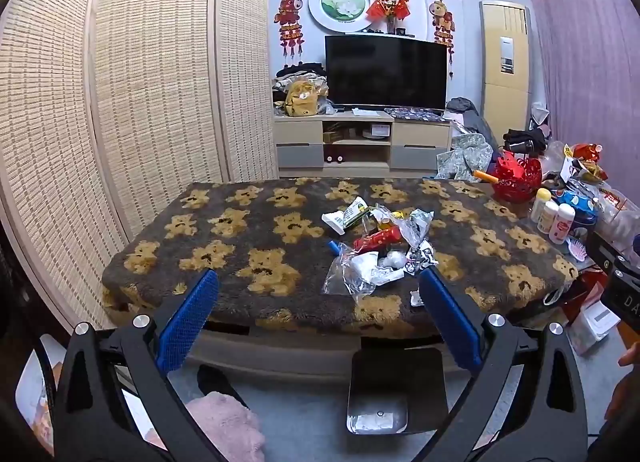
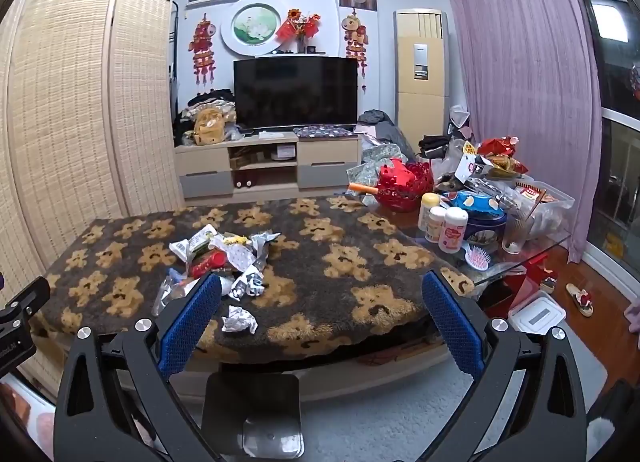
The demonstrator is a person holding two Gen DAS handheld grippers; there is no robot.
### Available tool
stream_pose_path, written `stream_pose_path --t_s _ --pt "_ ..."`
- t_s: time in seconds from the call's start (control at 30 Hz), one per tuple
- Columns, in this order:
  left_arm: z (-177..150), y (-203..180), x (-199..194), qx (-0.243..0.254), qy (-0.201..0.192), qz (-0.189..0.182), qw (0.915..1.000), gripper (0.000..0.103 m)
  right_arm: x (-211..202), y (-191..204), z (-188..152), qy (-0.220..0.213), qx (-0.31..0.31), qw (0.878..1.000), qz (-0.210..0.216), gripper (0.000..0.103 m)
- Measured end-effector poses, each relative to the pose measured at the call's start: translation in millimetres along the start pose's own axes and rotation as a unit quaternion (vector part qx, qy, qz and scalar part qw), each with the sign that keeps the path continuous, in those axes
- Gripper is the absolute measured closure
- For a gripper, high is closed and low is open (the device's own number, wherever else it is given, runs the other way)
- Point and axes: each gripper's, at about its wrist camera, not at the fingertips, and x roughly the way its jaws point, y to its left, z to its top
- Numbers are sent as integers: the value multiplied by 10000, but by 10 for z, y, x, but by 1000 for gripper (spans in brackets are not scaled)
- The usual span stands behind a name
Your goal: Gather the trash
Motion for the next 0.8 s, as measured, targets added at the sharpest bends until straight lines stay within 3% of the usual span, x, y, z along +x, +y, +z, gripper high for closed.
stream_pose_path --t_s 0.37,0.8 --pt "29 -64 -45 33 -8 -32 10000 8 77 -10 -111 4 -9 10000 6 3" --pt "33 -93 -60 42 -14 -61 10000 8 -1 -14 15 1 2 10000 7 3"
